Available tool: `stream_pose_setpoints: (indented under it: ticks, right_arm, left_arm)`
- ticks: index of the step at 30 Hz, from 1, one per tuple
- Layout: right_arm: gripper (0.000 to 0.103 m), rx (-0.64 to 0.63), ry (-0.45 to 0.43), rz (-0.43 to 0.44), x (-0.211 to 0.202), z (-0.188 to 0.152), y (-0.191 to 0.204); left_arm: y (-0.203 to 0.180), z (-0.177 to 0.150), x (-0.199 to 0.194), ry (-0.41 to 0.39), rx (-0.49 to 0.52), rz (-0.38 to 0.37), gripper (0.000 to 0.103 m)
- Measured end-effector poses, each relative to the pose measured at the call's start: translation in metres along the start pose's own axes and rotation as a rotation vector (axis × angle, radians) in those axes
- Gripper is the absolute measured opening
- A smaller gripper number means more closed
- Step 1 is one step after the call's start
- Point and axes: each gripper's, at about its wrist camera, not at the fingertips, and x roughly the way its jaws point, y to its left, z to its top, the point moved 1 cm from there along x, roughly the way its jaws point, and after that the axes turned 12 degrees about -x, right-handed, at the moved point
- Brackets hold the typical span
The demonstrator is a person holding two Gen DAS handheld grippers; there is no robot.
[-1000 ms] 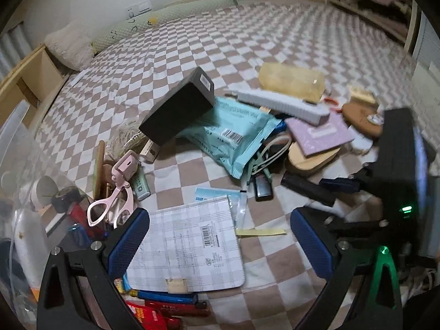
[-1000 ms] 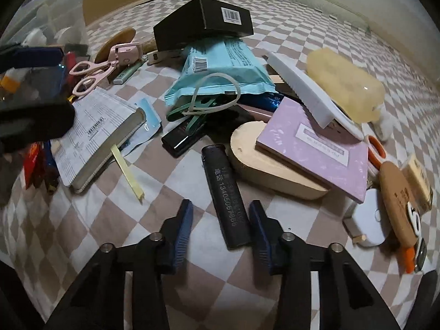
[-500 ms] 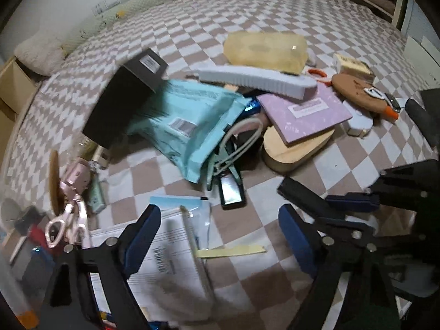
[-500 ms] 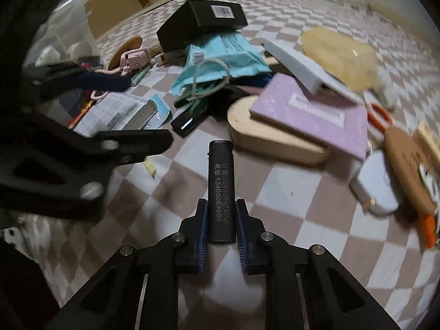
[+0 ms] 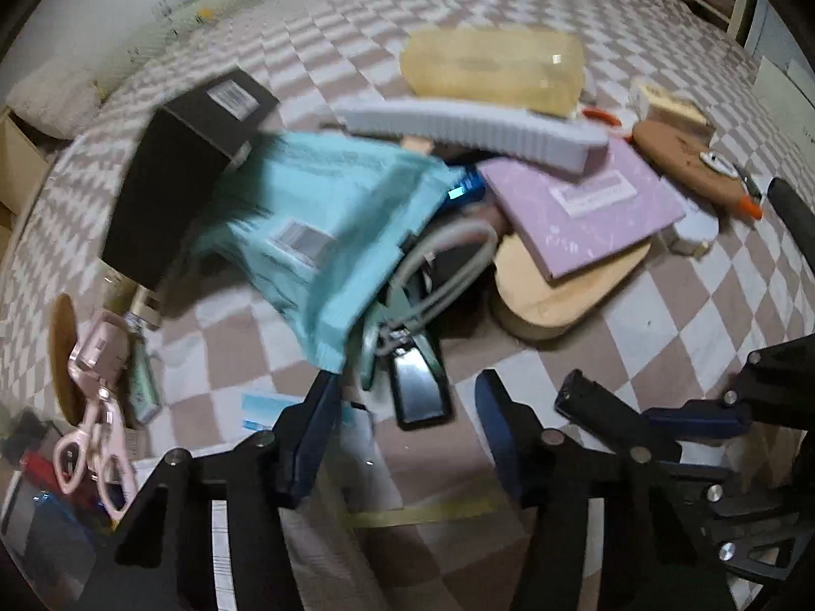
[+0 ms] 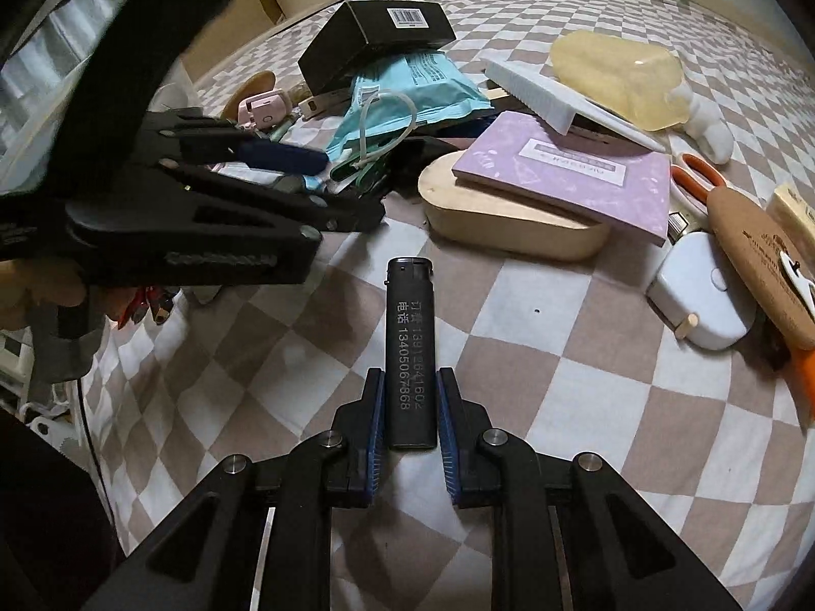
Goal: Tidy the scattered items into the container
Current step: 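Lower the left gripper onto the black lighter with a green clip and close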
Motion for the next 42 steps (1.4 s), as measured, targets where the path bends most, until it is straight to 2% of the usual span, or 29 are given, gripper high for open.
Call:
stream_pose_setpoints:
  ticks: [1, 3, 4, 5, 15, 21, 33, 38, 42]
  right_arm:
    - [0.02, 0.0, 0.0, 0.002, -0.001, 0.0, 0.0]
    - [0.02, -0.002, -0.001, 0.002, -0.002, -0.002, -0.001]
    - [0.02, -0.002, -0.001, 0.002, -0.002, -0.002, 0.0]
    - [0.02, -0.003, -0.001, 0.001, -0.002, -0.002, 0.0]
    - [0.02, -0.012, 0.002, -0.011, -0.004, 0.0, 0.001]
    - [0.02, -0.02, 0.008, -0.022, -0.004, 0.0, 0.0]
    - [0.02, -0.033, 0.031, -0.042, -0.004, -0.007, 0.001]
    - [0.02, -0.03, 0.063, -0.032, -0.011, -0.015, 0.0]
    - [0.02, -0.008, 0.11, -0.022, -0.008, -0.008, -0.006]
  left_arm:
    - [-0.001, 0.001, 0.001, -0.001, 0.008, 0.003, 0.054]
    - [-0.004, 0.002, 0.002, 0.0, 0.014, 0.0, 0.045]
    - [-0.004, 0.003, 0.003, 0.003, 0.011, -0.007, 0.033]
    - [-0.004, 0.004, 0.003, 0.006, 0.007, -0.014, 0.028]
    - [-0.008, -0.006, -0.004, 0.034, 0.048, -0.007, 0.027]
    - [-0.005, -0.03, -0.015, 0.058, 0.072, -0.027, 0.026]
    - [-0.013, -0.096, -0.046, 0.116, 0.125, -0.114, 0.025]
    - [-0.018, -0.116, -0.058, 0.112, 0.152, -0.15, 0.026]
    - [-0.02, -0.123, -0.056, 0.107, 0.171, -0.129, 0.028]
